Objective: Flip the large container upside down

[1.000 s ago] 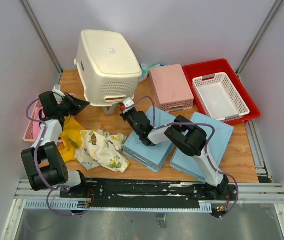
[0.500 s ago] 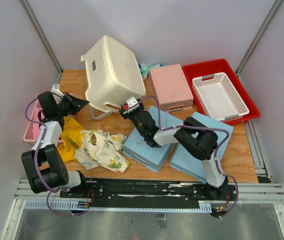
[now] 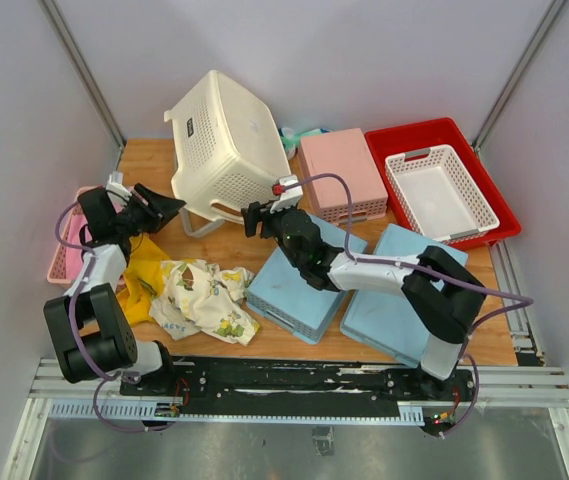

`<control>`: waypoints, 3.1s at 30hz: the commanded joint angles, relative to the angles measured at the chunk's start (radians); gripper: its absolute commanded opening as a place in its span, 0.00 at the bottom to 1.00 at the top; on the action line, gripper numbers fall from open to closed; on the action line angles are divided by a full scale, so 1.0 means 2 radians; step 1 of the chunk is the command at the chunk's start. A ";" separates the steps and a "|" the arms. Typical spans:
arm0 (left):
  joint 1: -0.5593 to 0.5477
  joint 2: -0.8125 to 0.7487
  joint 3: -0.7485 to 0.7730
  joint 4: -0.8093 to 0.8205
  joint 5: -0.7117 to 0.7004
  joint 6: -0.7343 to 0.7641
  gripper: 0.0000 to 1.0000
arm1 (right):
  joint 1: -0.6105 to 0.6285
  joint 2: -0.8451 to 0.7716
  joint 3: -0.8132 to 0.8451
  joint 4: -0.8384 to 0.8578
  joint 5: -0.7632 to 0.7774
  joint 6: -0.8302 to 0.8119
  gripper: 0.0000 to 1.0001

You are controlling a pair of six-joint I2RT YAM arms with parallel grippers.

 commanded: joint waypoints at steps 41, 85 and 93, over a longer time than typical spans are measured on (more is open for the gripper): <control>-0.201 0.182 0.081 0.676 0.009 -0.441 0.00 | -0.060 -0.057 -0.120 0.128 -0.178 0.439 0.69; -0.184 0.173 0.024 0.808 0.097 -0.486 0.00 | -0.104 0.052 0.050 -0.109 0.121 0.038 0.52; -0.140 0.154 -0.113 0.809 0.123 -0.440 0.00 | -0.120 0.088 0.078 -0.065 0.110 0.019 0.53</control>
